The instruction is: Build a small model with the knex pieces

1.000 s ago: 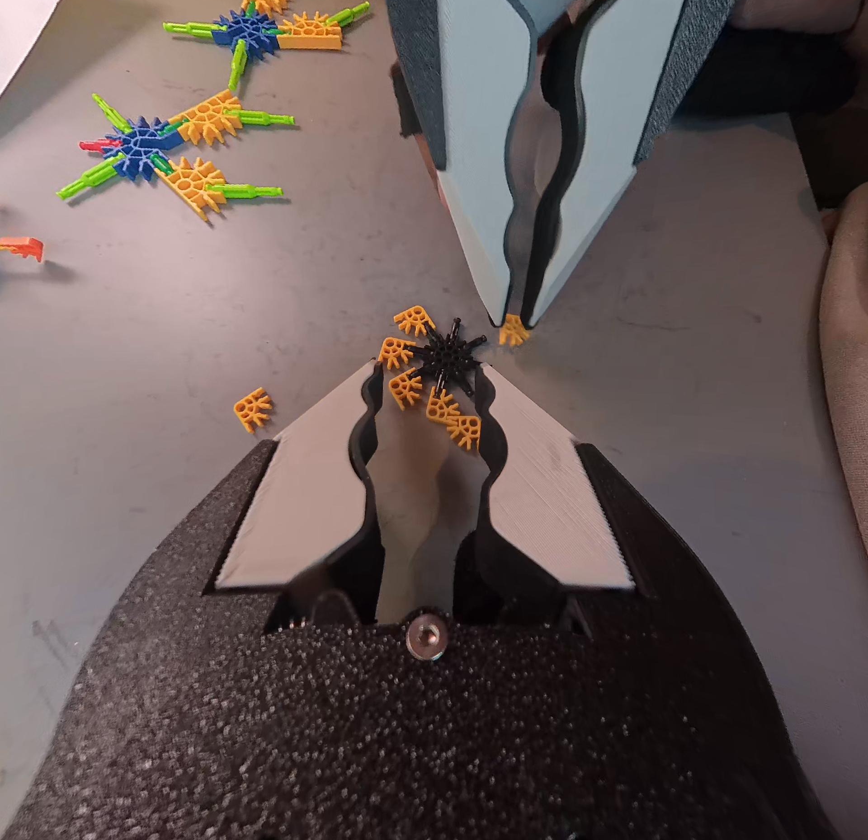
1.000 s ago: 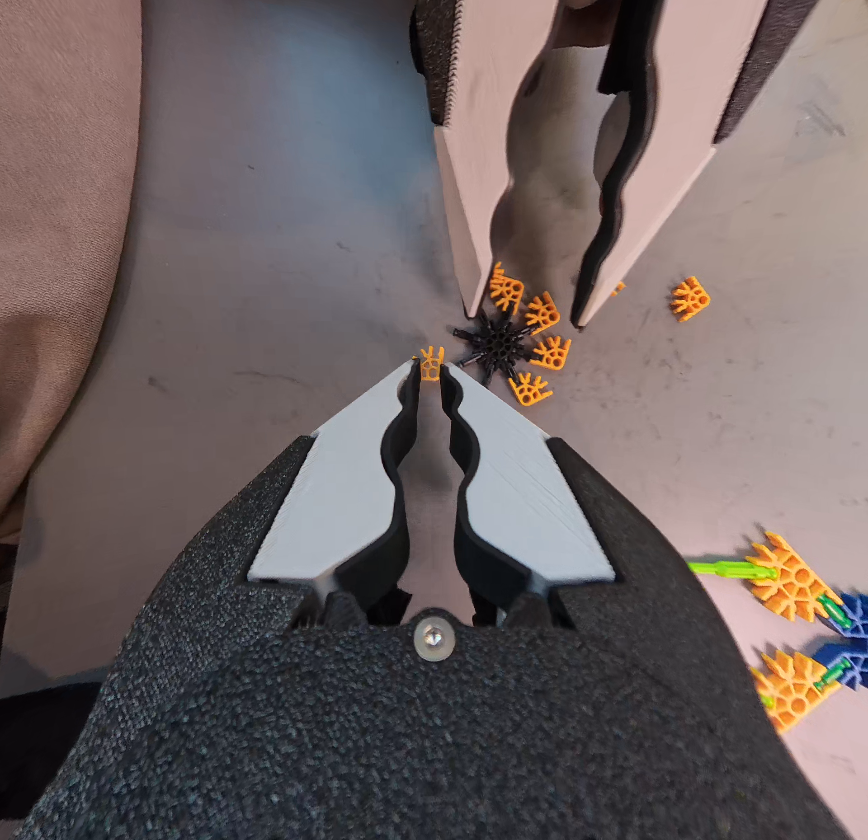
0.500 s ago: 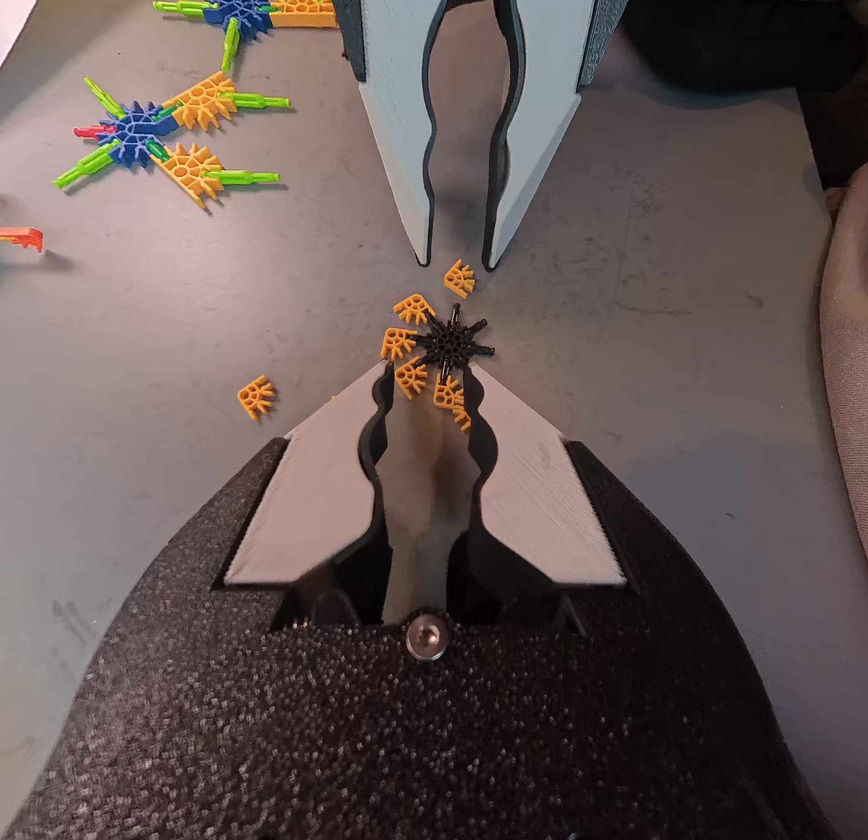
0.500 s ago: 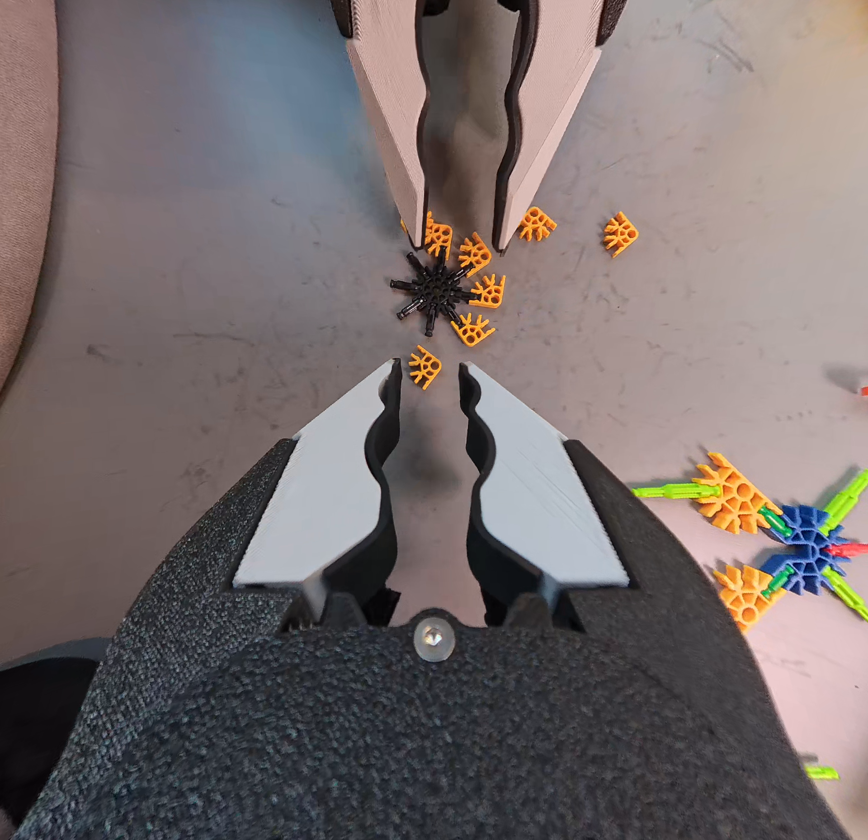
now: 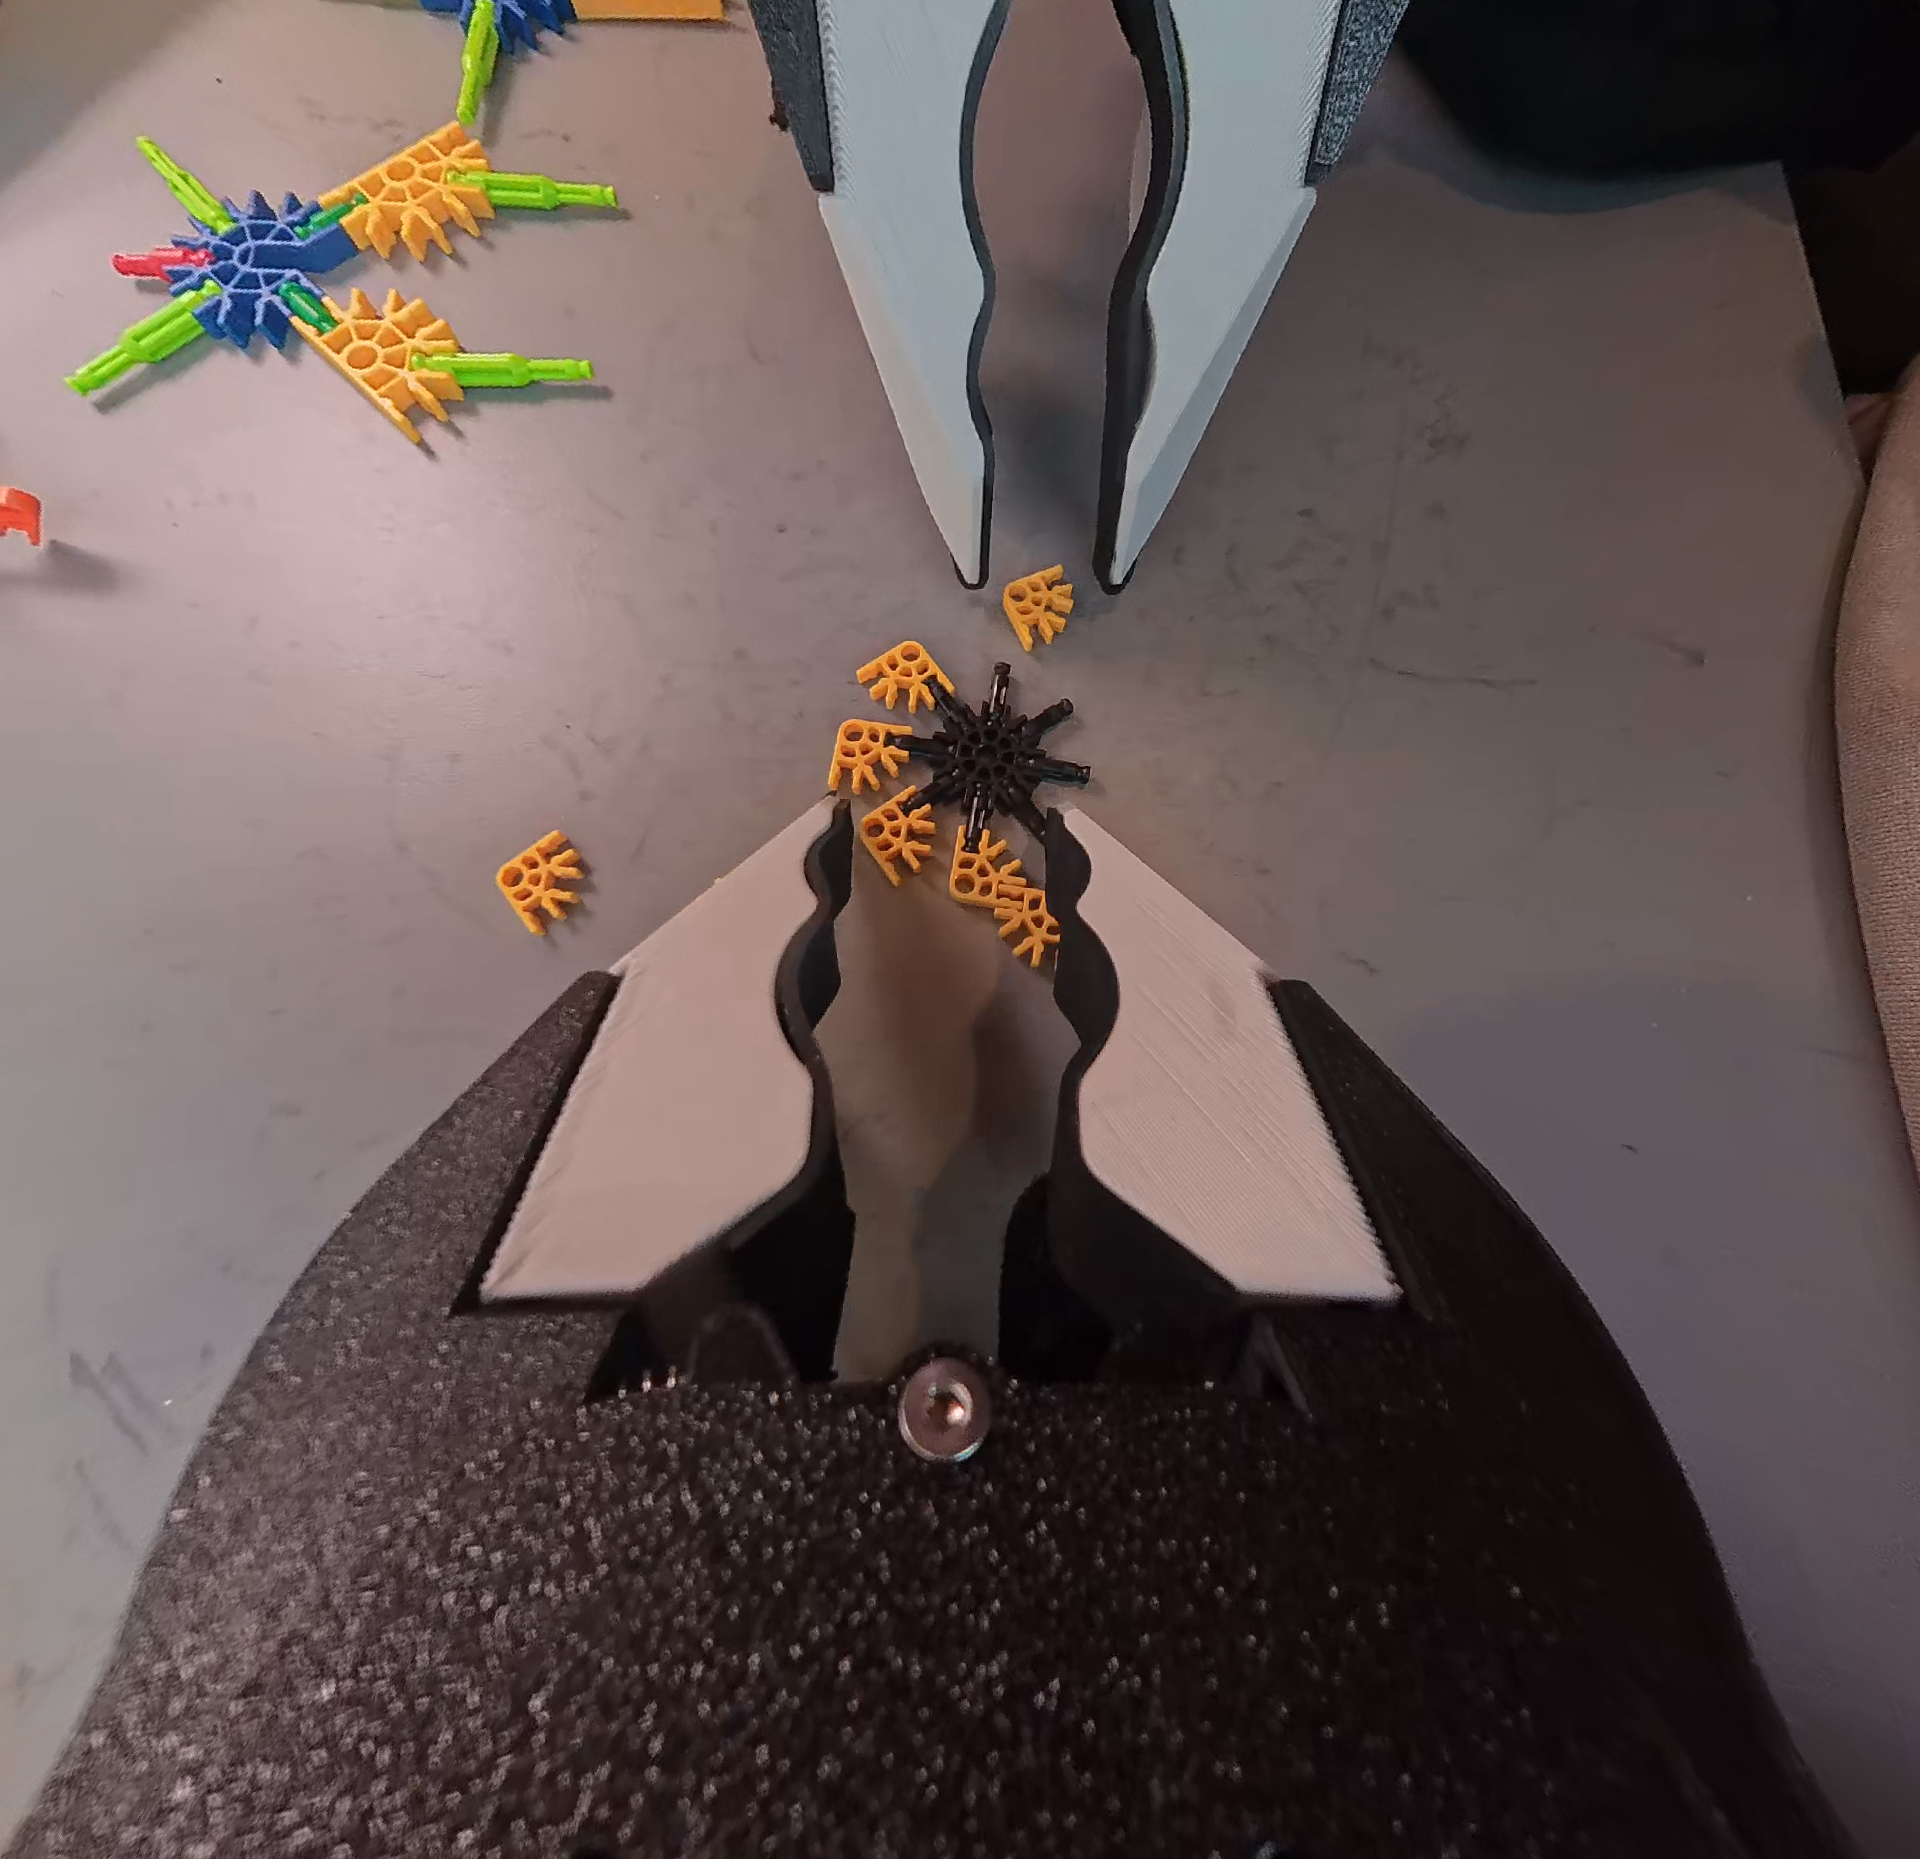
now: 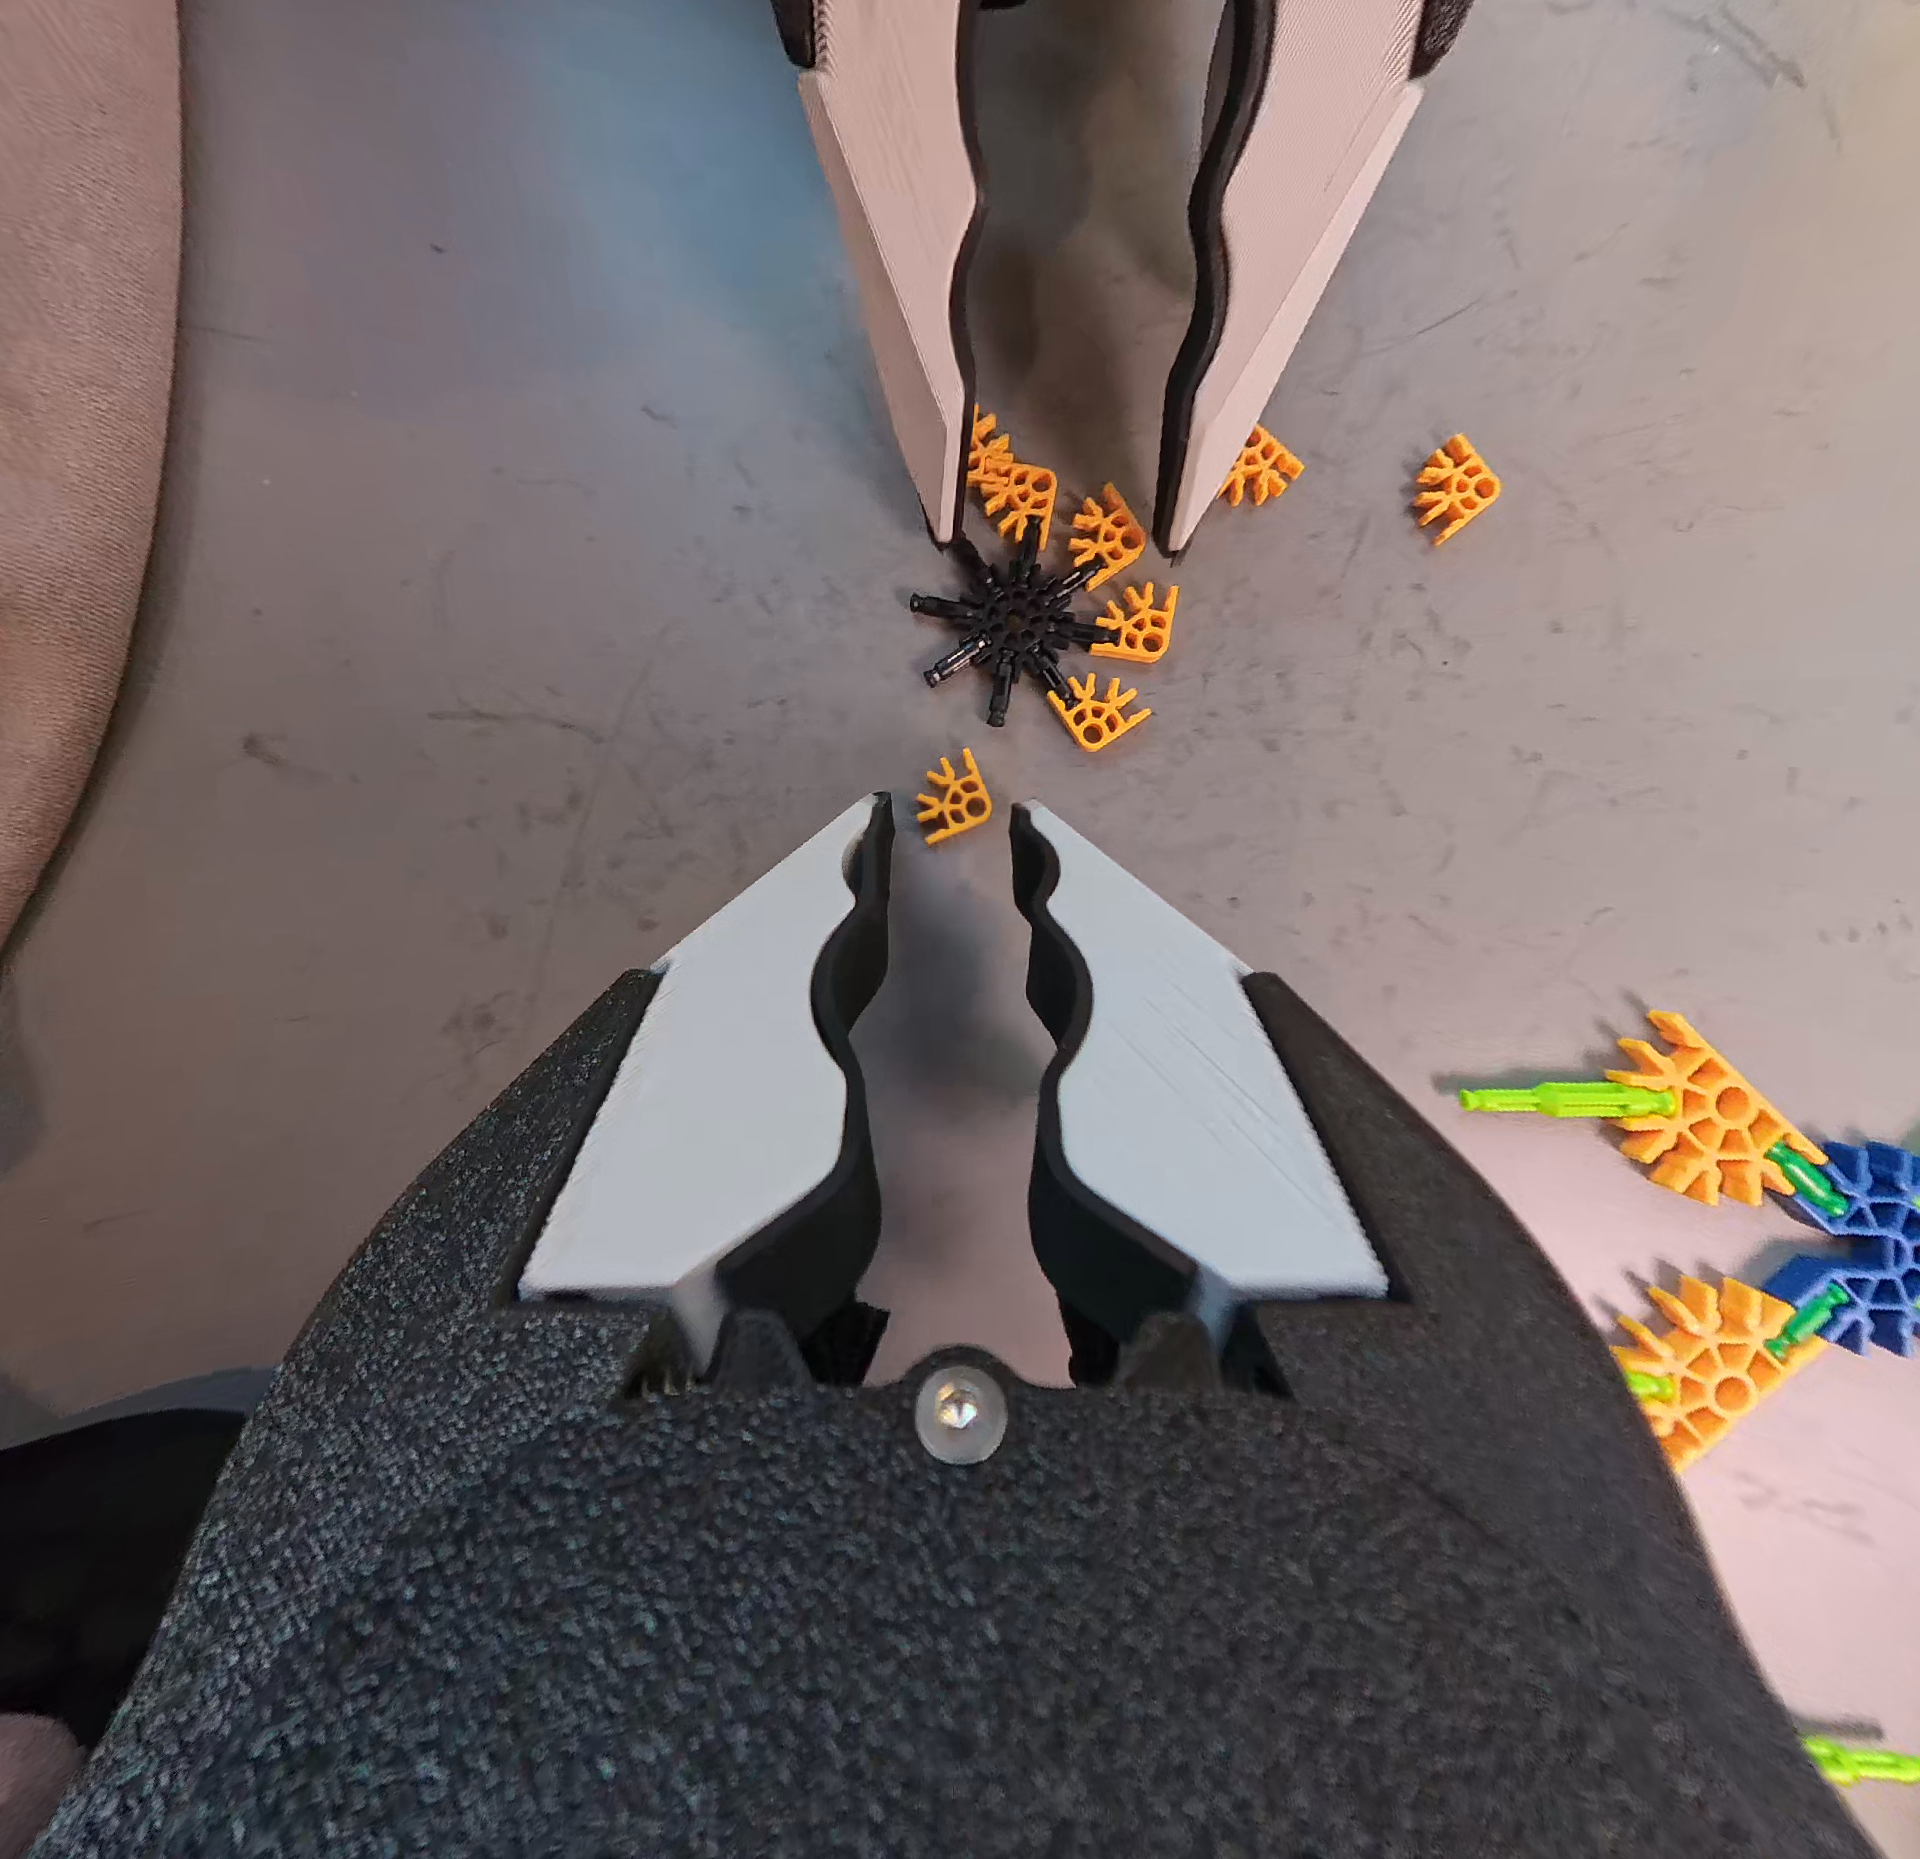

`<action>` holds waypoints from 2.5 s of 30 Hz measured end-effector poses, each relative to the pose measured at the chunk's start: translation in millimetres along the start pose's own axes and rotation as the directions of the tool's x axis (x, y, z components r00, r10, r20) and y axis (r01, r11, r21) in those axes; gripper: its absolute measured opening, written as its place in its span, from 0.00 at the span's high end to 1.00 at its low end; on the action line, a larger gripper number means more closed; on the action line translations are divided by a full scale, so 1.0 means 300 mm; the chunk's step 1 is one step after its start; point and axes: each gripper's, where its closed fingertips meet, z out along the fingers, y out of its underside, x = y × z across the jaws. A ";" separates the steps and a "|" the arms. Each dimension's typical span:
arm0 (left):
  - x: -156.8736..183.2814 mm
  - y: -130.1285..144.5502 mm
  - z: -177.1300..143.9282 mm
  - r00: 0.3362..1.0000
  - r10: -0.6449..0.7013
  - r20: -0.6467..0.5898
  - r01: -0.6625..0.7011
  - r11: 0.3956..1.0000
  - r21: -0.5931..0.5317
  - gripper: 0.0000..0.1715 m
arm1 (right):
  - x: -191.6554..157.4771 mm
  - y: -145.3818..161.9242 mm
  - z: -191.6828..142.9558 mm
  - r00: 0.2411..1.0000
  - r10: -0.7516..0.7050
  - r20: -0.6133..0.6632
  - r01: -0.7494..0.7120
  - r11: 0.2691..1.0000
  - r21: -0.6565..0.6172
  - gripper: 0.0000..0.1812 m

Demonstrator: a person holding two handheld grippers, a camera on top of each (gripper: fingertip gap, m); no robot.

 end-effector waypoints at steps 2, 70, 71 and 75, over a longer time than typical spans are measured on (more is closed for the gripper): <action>0.002 0.000 0.002 1.000 -0.001 -0.003 0.001 1.000 -0.001 0.79 | -0.004 0.006 0.010 1.000 -0.002 0.008 0.002 1.000 -0.014 0.90; 0.001 -0.003 0.019 0.992 -0.099 0.078 0.105 0.991 -0.080 0.81 | 0.051 -0.045 0.021 0.991 0.097 -0.092 -0.101 0.994 -0.040 0.94; 0.001 -0.003 0.018 0.992 -0.097 0.081 0.104 0.991 -0.082 0.80 | 0.052 -0.047 0.016 0.991 0.092 -0.093 -0.095 0.995 -0.026 0.94; 0.008 -0.005 0.016 0.991 -0.116 0.065 0.121 0.989 -0.081 0.80 | 0.045 -0.051 0.016 0.994 0.064 -0.092 -0.066 0.998 -0.011 0.94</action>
